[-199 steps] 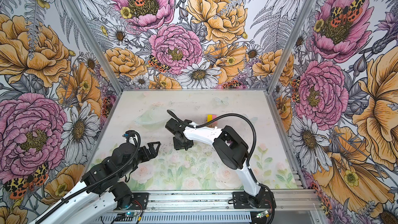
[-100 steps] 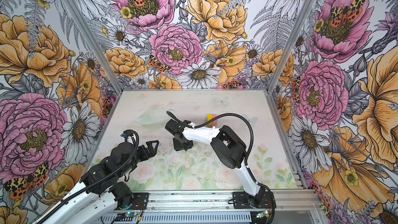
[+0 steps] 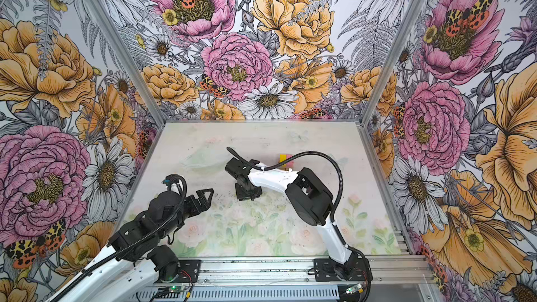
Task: Build the wood block tower
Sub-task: 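Close the right gripper on the dark green cube and lift it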
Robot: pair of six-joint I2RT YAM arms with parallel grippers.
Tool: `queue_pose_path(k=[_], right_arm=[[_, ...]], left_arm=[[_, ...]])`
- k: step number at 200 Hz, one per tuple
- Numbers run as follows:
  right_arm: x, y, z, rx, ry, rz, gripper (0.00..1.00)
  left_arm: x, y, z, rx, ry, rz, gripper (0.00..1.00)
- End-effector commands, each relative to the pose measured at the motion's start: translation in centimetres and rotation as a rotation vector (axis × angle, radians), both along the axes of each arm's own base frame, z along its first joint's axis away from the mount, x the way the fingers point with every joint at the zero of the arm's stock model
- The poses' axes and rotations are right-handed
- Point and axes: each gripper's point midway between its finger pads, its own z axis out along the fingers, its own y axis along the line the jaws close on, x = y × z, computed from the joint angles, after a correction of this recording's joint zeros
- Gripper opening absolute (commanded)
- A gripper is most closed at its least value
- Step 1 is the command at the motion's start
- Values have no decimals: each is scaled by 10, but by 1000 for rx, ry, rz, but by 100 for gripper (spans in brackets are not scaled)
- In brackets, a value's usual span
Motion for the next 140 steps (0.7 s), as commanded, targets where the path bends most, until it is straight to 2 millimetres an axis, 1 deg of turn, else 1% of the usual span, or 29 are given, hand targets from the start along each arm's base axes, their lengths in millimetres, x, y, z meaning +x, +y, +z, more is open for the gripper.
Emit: queue_pose_path(k=[1,23,61,83,109,140], right_arm=[[7,2,-1,-1,1,13,45],[9,1,-1,-8,-2,15,45],[11,-3,-4,-30,2,15,39],[11,-3,-1,-26,0,13,35],[14,-4,14,-4,-16,11,33],[24,-15,38,18,-52,-9,33]], left_arm=[[0,1,10,-7,-21,-9,97],[1,1,10,-5,-22,-6,97],[2,3,8,-3,-18,1,97],[2,3,9,-2,-19,1,97],[3,2,10,-6,-22,-2,97],[6,-3,12,-3,-19,-16,98]])
